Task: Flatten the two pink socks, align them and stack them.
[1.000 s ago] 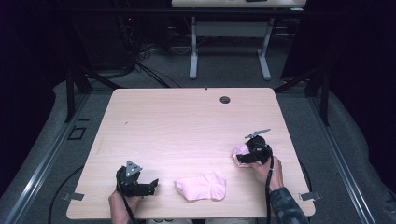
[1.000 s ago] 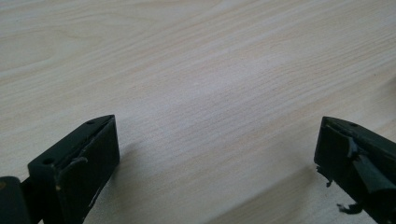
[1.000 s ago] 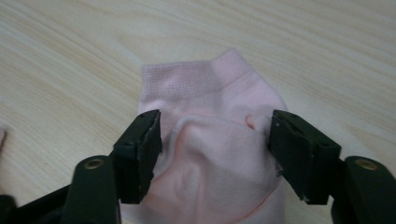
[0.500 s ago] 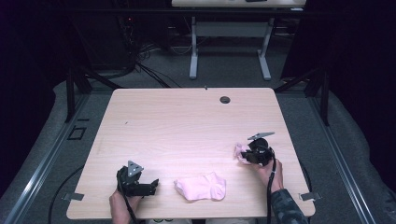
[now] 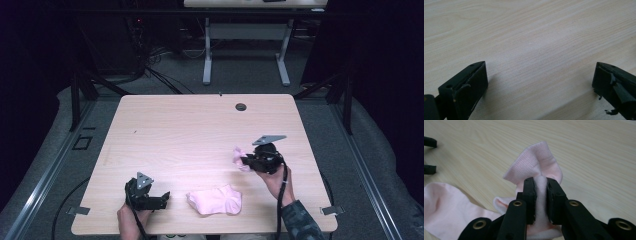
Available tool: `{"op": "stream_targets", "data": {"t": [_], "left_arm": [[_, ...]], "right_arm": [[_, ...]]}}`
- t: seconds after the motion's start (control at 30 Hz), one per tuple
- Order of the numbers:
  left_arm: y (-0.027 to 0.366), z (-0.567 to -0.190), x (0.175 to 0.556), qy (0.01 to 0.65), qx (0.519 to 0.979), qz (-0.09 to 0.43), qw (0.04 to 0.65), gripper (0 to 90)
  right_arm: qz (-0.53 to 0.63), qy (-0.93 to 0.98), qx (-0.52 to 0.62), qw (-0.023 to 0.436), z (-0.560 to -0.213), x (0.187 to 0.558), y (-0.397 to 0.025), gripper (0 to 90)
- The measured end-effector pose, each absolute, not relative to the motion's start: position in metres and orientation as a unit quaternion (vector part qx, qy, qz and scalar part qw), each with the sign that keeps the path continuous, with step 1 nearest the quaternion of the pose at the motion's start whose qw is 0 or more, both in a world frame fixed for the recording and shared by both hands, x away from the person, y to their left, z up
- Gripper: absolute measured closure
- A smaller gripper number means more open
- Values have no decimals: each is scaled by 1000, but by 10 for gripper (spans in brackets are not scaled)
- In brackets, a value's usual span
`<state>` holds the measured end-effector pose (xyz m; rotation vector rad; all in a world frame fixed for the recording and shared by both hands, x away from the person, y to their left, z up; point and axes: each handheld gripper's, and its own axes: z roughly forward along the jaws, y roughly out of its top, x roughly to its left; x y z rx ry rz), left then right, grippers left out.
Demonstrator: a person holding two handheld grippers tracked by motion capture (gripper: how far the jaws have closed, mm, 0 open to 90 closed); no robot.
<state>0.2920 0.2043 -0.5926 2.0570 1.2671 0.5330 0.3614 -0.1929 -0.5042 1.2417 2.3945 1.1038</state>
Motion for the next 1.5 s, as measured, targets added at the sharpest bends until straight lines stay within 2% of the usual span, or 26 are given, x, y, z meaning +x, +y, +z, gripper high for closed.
{"op": "stream_targets", "data": {"t": [0.17,0.33,0.43,0.6,0.77,0.93,1.0,1.13,1.27,1.5], "left_arm": [[204,-593,292,484,786,204,327,0],[205,-592,292,484,786,204,327,0],[205,-592,293,482,788,200,327,0],[202,-576,296,496,776,180,345,3],[186,-555,294,478,784,163,360,10],[156,-536,294,457,797,142,368,87],[142,-528,296,442,805,134,373,143],[109,-520,302,419,820,120,371,170],[71,-524,313,402,839,88,357,234],[32,-538,334,406,846,37,343,334]], "right_arm": [[360,844,384,103,-522,375,-151,739],[328,856,394,66,-550,390,-138,459],[349,846,397,70,-541,386,-151,439],[353,843,395,91,-525,396,-173,471],[322,877,347,81,-526,415,-155,510],[279,910,296,77,-542,430,-127,542],[269,915,293,70,-549,435,-123,560],[269,916,292,63,-552,438,-125,620],[270,914,299,58,-555,439,-127,701],[271,907,317,49,-559,441,-132,766]]}}
